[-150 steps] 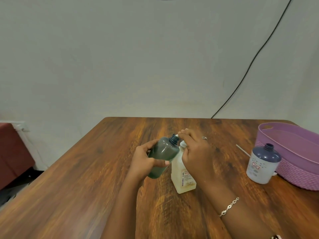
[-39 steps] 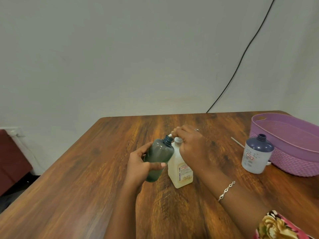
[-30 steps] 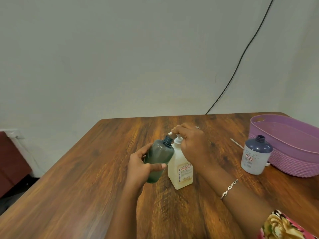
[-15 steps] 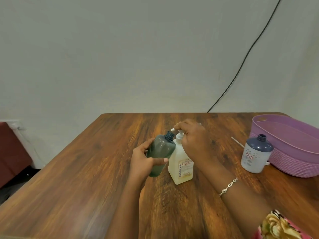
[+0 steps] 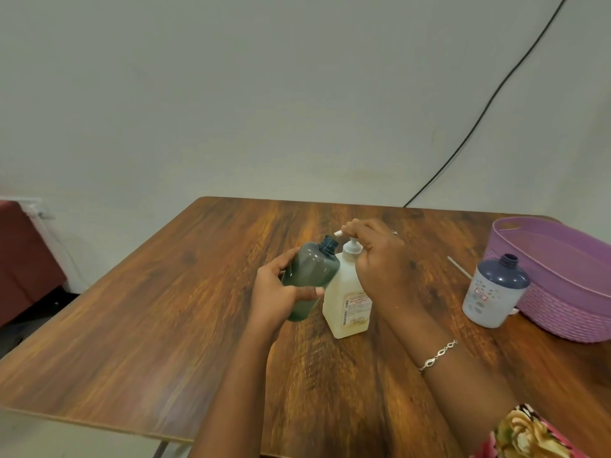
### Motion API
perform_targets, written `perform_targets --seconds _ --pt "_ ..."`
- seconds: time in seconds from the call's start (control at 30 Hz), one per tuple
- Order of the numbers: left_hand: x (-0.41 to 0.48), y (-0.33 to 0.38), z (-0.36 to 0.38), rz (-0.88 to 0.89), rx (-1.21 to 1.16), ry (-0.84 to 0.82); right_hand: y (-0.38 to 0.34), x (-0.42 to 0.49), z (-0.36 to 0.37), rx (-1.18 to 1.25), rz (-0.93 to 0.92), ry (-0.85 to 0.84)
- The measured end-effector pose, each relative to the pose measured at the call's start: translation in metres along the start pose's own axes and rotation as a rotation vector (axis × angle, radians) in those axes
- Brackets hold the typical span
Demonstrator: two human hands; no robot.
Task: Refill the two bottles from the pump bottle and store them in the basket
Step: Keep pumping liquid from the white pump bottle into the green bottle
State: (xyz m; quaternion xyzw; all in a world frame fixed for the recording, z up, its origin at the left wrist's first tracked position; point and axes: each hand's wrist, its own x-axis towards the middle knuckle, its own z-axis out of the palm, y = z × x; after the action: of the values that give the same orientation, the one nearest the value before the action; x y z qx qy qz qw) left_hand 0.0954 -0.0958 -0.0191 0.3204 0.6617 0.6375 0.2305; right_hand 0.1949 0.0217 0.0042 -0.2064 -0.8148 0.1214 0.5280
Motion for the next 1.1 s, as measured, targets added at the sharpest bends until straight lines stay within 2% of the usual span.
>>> perform_targets --seconds 0.3,0.57,0.77,1.0,1.1 --pt "0.0 -0.001 -0.002 0.014 -0.016 -0.015 0.002 -0.004 0.014 -0.062 -0.01 0.053" --pt "0.001 -0.002 -0.002 0.018 -0.022 -0.02 0.002 0.011 0.003 -0.002 -0.02 0.013" --pt "0.002 -0.006 -0.004 0.017 -0.018 -0.016 0.005 0.001 0.017 -0.114 -0.074 0.062" --pt "0.0 0.0 -0.003 0.029 -0.033 -0.039 0.006 0.013 0.008 -0.033 -0.044 -0.011" --pt "0.0 0.001 -0.004 0.034 -0.044 -0.048 0.004 0.014 0.007 -0.034 -0.044 0.012"
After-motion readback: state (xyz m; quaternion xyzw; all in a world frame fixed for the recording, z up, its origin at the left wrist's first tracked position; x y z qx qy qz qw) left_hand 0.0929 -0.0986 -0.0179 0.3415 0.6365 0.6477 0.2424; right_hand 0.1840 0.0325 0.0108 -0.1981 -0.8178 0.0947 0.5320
